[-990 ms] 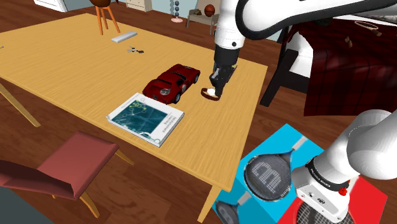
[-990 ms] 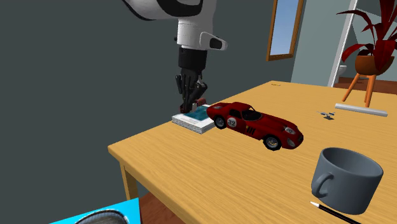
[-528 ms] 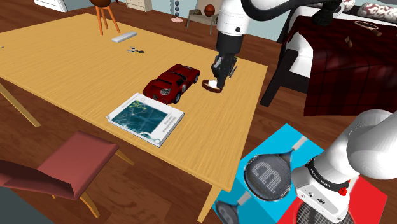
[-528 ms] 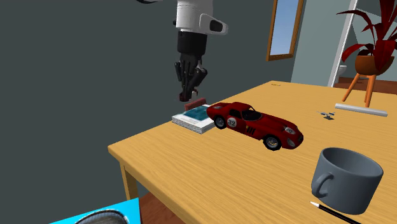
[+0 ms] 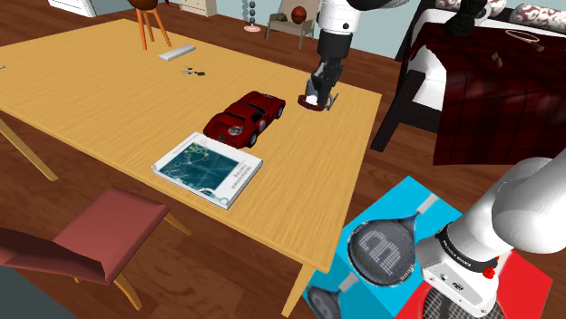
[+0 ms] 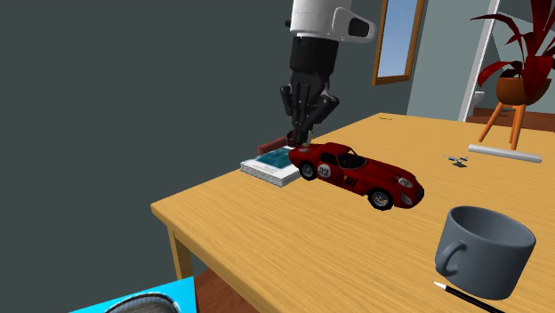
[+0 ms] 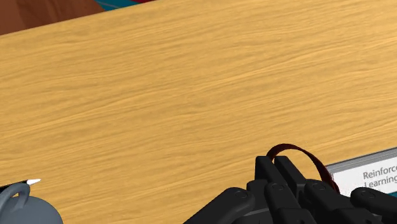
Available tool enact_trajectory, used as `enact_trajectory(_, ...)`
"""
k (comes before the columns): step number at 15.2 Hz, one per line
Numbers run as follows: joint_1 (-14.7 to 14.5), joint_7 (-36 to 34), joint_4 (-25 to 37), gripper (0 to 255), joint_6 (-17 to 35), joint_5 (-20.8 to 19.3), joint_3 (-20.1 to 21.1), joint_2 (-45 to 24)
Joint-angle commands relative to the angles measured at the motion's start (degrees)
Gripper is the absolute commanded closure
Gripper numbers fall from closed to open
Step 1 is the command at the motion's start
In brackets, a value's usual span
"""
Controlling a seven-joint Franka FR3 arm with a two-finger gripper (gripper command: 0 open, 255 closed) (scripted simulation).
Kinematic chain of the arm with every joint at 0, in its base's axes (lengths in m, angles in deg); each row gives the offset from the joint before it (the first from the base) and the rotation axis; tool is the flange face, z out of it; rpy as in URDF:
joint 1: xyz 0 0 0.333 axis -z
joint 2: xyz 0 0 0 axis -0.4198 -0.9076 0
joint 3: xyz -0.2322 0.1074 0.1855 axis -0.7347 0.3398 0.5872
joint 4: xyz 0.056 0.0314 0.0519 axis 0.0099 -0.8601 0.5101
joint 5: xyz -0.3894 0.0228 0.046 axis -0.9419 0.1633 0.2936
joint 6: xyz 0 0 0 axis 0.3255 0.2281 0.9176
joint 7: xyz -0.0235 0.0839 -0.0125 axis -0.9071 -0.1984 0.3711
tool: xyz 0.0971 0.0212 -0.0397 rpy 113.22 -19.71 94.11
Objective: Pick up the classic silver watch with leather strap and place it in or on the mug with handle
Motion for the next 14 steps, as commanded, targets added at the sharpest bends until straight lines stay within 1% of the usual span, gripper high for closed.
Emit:
enact_trajectory(1,1.16,2.32,2.33,255,-0.98,-0.62,-1.37,-1.62)
enact_trajectory(8,5.16,9.97,11.82,255,-3.77,-2.19,-5.63,-9.03)
enact_trajectory(14,8.62,16.06,23.27,255,-7.32,-2.75,-8.58,-17.39)
